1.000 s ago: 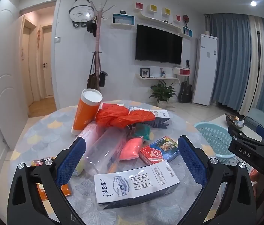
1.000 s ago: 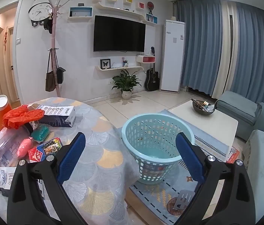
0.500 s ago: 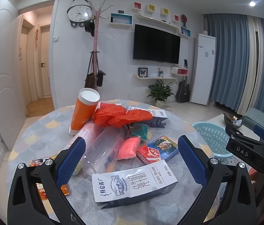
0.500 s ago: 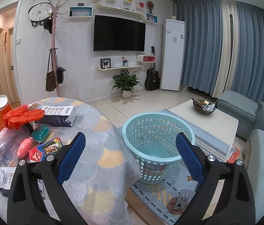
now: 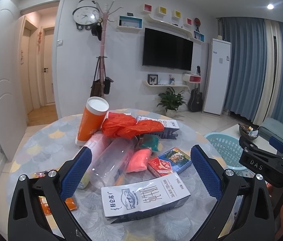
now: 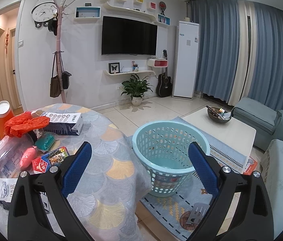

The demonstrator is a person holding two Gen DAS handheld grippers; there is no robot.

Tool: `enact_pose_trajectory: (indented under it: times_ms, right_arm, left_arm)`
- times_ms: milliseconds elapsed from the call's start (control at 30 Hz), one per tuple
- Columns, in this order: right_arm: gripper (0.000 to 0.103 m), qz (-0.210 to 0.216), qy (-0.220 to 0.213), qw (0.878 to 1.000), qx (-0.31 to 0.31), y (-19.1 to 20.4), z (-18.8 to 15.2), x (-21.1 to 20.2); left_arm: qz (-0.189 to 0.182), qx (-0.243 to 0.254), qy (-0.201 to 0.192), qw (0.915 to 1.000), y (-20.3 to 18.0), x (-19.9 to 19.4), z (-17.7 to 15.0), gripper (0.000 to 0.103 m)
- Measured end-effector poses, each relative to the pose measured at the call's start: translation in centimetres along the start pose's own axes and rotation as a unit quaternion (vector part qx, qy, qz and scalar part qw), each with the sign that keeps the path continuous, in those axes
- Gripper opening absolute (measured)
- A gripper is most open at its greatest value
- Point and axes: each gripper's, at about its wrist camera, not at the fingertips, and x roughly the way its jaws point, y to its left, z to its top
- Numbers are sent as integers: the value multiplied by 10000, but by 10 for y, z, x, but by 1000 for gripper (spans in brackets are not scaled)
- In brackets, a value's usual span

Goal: Collect trash

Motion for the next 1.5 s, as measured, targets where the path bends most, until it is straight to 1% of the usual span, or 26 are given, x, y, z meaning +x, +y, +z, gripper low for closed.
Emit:
enact_pose_trajectory:
  times_ms: [200,300,367,400,433,467,533,600,667,700,767,833,867,900,933,967,1000,1100,1133,1200,1267,1367,1400,1433,1500]
  right_arm:
    - [86,84,8,9999,-60,5,0,-1]
    - [80,148,26,9998,-113,5,0,-1]
    - [70,249,67,9995,-167,8,2,0]
    - [66,296,85,9993,-196,11,2,1]
    - [60,349,108,9991,-232,13,2,1]
    - [53,417,139,9987,-272,16,3,2]
    - [45,581,200,9974,-367,24,5,3]
    - [45,766,251,9960,-390,30,9,4]
    - [45,1021,283,9935,-412,39,18,4]
    - [45,1095,284,9927,-418,43,23,6]
    - [45,1377,316,9889,-462,54,36,11]
    - [45,1563,396,9858,-475,62,46,20]
    - [48,1725,529,9822,-527,69,54,31]
    - [50,1785,626,9803,-574,74,58,38]
    - [54,1869,760,9773,-652,80,64,49]
    - [55,1939,837,9750,-694,85,66,55]
    - [56,2005,929,9727,-710,90,68,60]
    - [60,2297,1152,9636,-742,100,73,71]
    - [62,2386,1164,9610,-779,106,73,71]
    - [64,2447,1125,9596,-820,113,73,70]
    - [65,2534,1163,9570,-800,118,75,72]
    - [65,2728,1318,9499,-765,125,80,80]
    - [65,2796,1350,9475,-767,128,81,82]
    - [66,2835,1360,9460,-786,132,82,82]
    - [66,2872,1377,9443,-834,138,83,84]
  left_arm:
    - [16,-87,-20,10000,12,-3,2,96]
    - [83,-116,-16,9999,22,-5,4,96]
    - [119,-137,-19,9998,30,-6,7,96]
    - [146,-162,-25,9998,35,-7,10,96]
    - [181,-185,-19,9997,41,-7,13,96]
    - [231,-203,-8,9995,46,-6,17,96]
    - [412,-200,78,9989,60,0,29,96]
    - [472,-247,263,9982,74,9,41,96]
    - [463,-293,563,9969,85,22,53,96]
    - [380,-347,758,9958,95,31,62,96]
    - [218,-458,896,9947,108,46,77,96]
    - [216,-474,964,9940,116,62,86,96]
    - [221,-492,981,9937,118,68,89,95]
    - [140,-511,1067,9929,120,79,93,95]
    - [42,-525,1175,9917,120,89,95,95]
    - [-103,-526,1340,9895,121,104,97,95]
    - [-123,-516,1408,9886,120,114,98,95]
    - [6,-296,1619,9864,115,142,95,95]
    - [56,-248,1667,9857,114,149,95,95]
    - [73,-177,1791,9837,113,163,92,94]
    - [89,-146,1932,9810,113,174,88,91]
    - [158,-59,2063,9783,112,184,83,86]
    - [184,-38,2083,9779,112,186,82,81]
    - [178,-39,2103,9775,113,188,82,73]
    - [111,-70,2113,9773,118,190,81,66]
